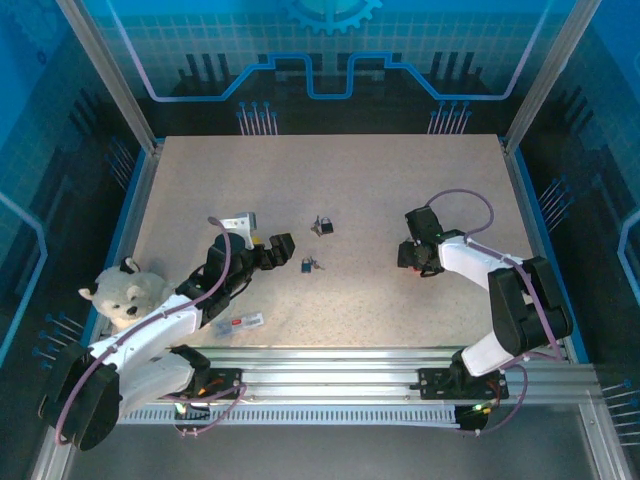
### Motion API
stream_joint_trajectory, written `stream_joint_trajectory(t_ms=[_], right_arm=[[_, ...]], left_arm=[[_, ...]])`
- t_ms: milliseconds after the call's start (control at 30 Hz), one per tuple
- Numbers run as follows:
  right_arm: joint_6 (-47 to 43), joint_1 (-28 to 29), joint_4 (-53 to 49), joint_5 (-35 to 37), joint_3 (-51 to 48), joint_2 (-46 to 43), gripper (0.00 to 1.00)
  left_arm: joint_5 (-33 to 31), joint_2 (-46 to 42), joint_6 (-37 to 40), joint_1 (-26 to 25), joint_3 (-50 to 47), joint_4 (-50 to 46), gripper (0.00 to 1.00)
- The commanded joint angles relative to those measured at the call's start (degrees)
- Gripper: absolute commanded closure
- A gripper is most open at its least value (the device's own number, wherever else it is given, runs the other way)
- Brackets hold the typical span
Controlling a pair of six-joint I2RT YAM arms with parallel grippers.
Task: Lock with the key
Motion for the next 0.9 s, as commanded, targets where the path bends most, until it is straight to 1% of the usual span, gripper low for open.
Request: stream_joint_trajectory(t_ms=[0, 300, 867], right_arm=[[-0.44, -0.86, -0.41, -0.82, 1.35, 0.83, 0.36], [-0.61, -0.81, -0.59, -1.30, 1.60, 1.34, 0.44], [-0.66, -0.76, -1.90, -1.70, 3.07, 3.22, 0.50]], left_arm=[[0.89, 0.01, 0.01, 0.22, 1.36, -0.05, 0.01], [0.89, -0.01, -0.02, 0.21, 1.32, -0.14, 0.01], [0.96, 0.08, 0.05, 0.17, 1.31, -0.05, 0.01]])
